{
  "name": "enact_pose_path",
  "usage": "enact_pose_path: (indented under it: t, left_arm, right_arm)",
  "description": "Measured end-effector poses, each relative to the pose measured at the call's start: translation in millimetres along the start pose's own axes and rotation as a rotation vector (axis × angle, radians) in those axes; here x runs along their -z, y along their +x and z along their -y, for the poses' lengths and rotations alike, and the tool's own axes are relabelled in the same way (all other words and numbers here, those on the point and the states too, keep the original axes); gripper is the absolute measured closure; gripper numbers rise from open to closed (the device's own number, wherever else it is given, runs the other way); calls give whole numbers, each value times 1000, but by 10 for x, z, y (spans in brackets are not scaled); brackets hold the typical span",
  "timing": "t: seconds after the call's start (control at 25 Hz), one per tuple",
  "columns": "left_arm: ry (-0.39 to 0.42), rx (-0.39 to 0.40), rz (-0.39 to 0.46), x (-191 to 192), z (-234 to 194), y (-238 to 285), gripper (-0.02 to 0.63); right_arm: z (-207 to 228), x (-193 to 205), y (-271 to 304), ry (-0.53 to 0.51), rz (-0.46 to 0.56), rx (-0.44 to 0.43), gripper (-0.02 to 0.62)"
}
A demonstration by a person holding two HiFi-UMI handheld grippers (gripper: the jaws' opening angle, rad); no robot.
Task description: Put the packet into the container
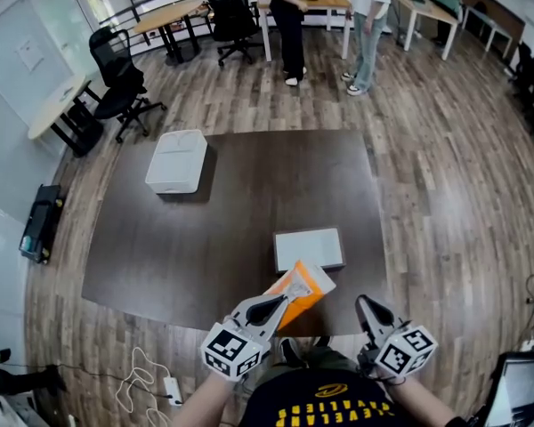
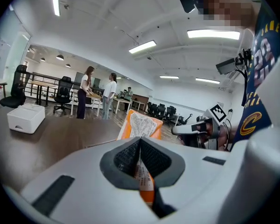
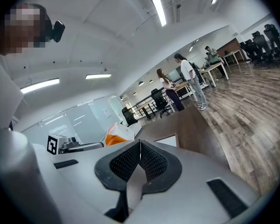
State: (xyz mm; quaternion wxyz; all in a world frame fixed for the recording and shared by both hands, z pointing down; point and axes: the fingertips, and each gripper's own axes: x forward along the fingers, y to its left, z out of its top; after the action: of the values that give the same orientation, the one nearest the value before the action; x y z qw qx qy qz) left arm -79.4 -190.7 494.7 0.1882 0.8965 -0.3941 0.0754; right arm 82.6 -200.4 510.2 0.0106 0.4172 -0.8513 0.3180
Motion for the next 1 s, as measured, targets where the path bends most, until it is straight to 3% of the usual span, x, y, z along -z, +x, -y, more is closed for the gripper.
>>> enact_pose_path:
  t: [0.52,0.76,1.0]
  left_arm:
    - [105,-31,-110,-31,-255,607,606]
    - [138,2,-193,-19,-497,742,606]
    - [168,71,-264,48,-620,967,606]
  right_arm:
    - [73,-351,486,-165,-89,-148,583]
    - [-16,-473,822,-292,-116,-129,577]
    - [19,-348,1025,-390,-170,-94,490]
